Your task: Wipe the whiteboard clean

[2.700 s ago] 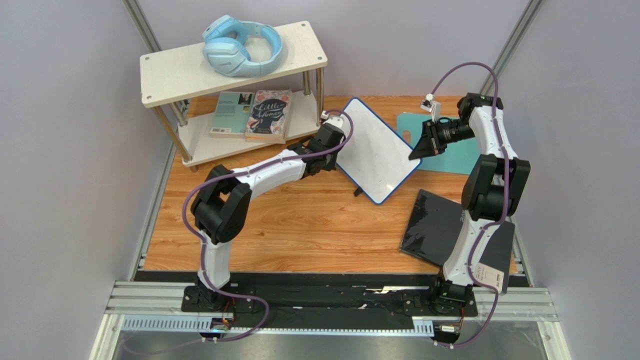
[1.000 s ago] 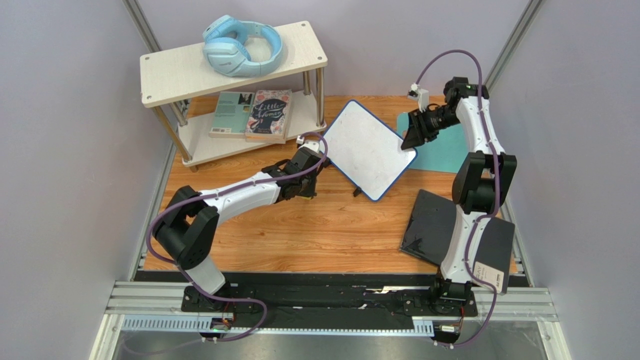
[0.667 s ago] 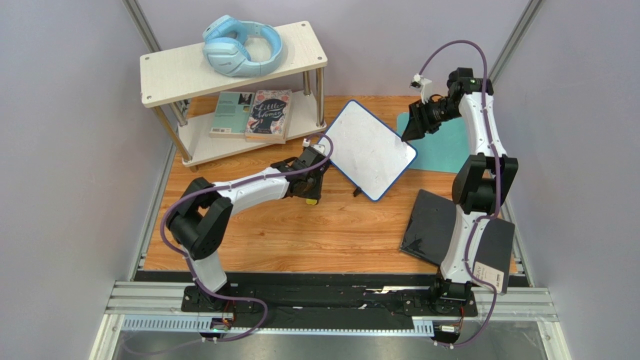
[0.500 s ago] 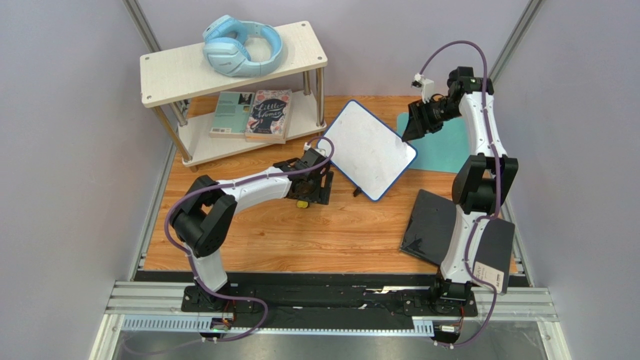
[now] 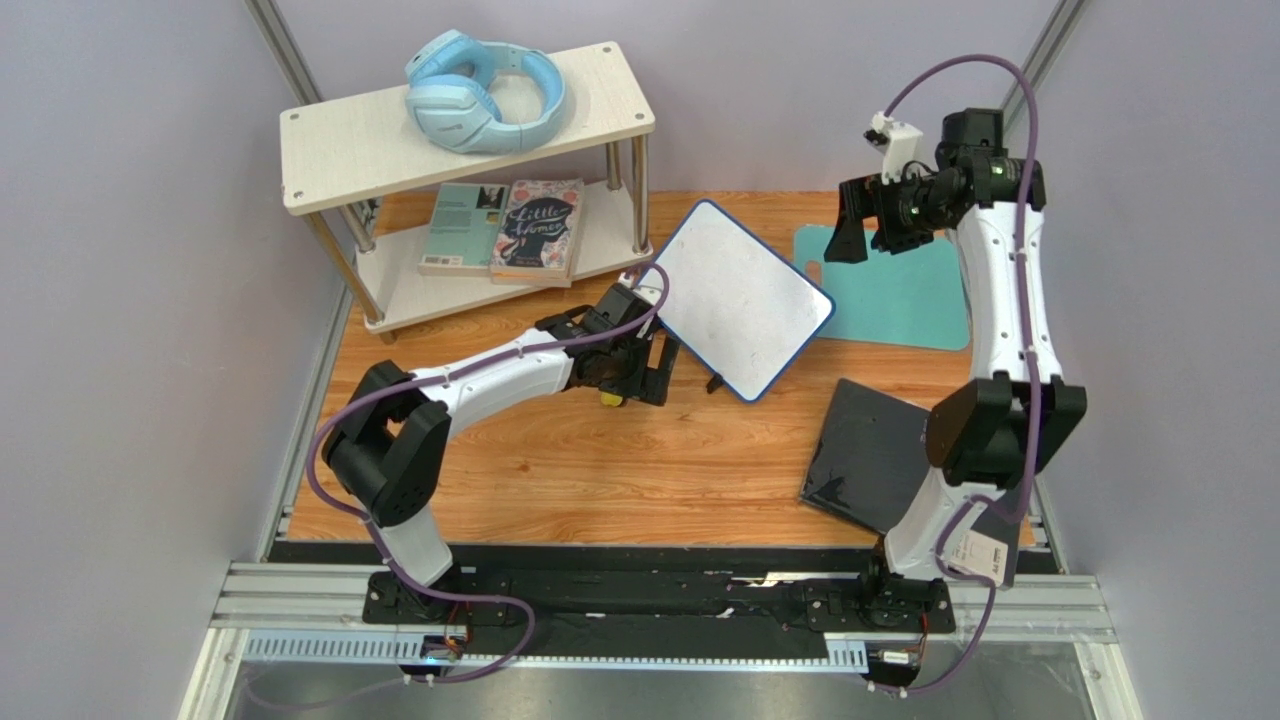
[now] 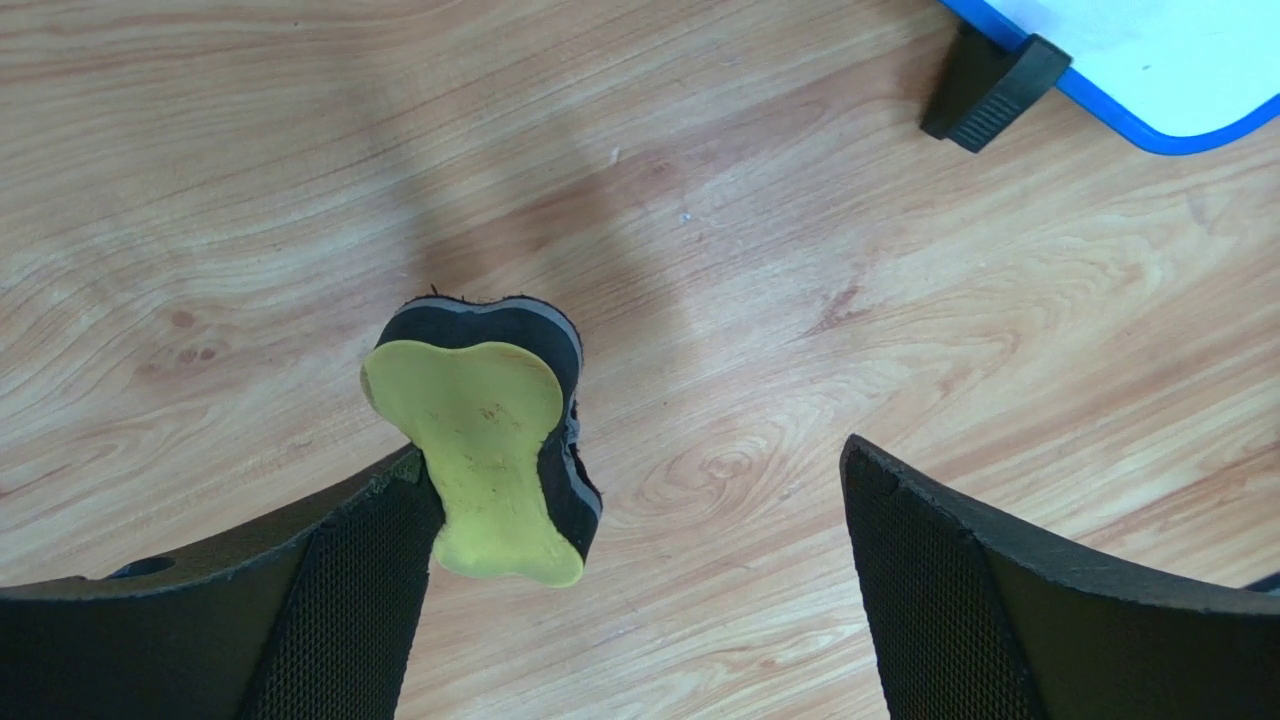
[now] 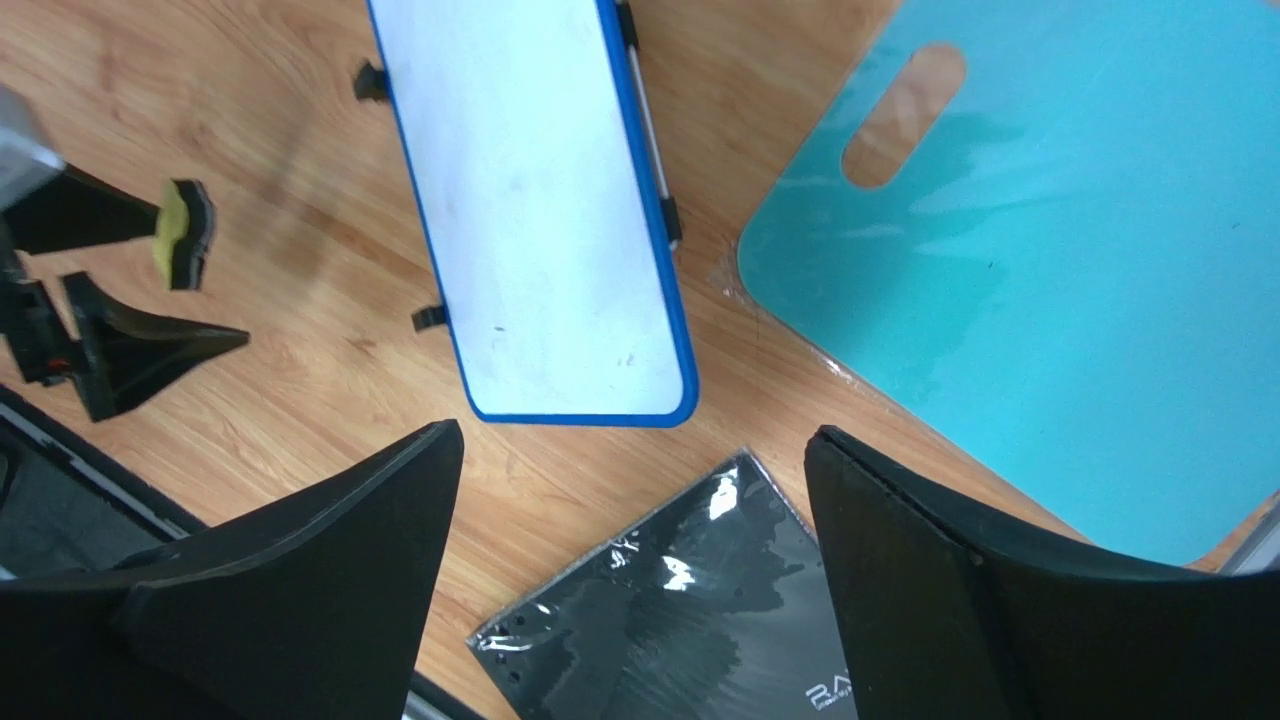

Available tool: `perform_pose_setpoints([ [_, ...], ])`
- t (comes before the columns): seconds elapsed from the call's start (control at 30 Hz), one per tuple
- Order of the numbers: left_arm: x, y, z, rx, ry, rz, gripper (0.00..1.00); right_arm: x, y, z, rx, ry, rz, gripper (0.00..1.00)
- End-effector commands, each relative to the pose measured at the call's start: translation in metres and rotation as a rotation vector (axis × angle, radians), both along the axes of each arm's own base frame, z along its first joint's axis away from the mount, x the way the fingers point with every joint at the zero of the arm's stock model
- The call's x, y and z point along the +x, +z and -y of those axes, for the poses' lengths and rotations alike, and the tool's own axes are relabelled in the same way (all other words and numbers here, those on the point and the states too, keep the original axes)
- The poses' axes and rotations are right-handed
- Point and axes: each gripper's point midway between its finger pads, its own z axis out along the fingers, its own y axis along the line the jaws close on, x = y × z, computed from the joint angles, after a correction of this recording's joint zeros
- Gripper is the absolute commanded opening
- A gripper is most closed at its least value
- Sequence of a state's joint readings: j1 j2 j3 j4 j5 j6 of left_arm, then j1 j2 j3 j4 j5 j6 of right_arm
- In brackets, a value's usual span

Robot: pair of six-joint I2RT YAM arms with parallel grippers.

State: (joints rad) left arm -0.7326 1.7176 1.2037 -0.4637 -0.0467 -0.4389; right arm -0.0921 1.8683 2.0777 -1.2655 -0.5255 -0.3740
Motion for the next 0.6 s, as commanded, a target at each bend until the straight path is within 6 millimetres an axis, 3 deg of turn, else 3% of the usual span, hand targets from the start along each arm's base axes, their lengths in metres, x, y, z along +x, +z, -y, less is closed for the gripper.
perform_pose_setpoints([
  [0.0, -0.001, 0.020, 0.009, -0.047, -0.030, 0.011, 0.99, -0.019, 0.062, -0.024, 0.092, 0.047, 0.190, 0.90],
  [0.07, -0.001, 0.027, 0.005, -0.055, -0.012, 0.029, 0.99, -0.036, 0.069, -0.044, 0.135, 0.129, 0.201, 0.91],
  [0.17, 0.001, 0.041, 0.000, -0.091, 0.031, 0.020, 0.99, -0.064, 0.063, -0.085, 0.185, 0.301, 0.157, 0.90],
  [0.23, 0.001, 0.051, 0.005, -0.142, 0.013, 0.021, 0.99, -0.083, 0.048, -0.113, 0.205, 0.417, 0.084, 0.89],
  [0.33, -0.007, 0.074, 0.017, -0.225, -0.097, 0.078, 0.96, -0.097, 0.024, -0.146, 0.219, 0.514, -0.031, 0.86],
  [0.37, -0.016, 0.089, 0.022, -0.279, -0.161, 0.099, 0.95, -0.097, 0.018, -0.152, 0.222, 0.520, -0.061, 0.86],
  [0.4, -0.022, 0.085, 0.020, -0.272, -0.203, 0.115, 0.95, -0.090, 0.007, -0.158, 0.227, 0.526, -0.108, 0.84],
  [0.47, -0.031, 0.099, 0.021, -0.313, -0.259, 0.153, 0.96, -0.087, -0.002, -0.167, 0.234, 0.533, -0.156, 0.83],
  [0.57, -0.045, 0.104, 0.020, -0.344, -0.338, 0.177, 0.96, -0.077, -0.022, -0.178, 0.267, 0.529, -0.263, 0.82],
])
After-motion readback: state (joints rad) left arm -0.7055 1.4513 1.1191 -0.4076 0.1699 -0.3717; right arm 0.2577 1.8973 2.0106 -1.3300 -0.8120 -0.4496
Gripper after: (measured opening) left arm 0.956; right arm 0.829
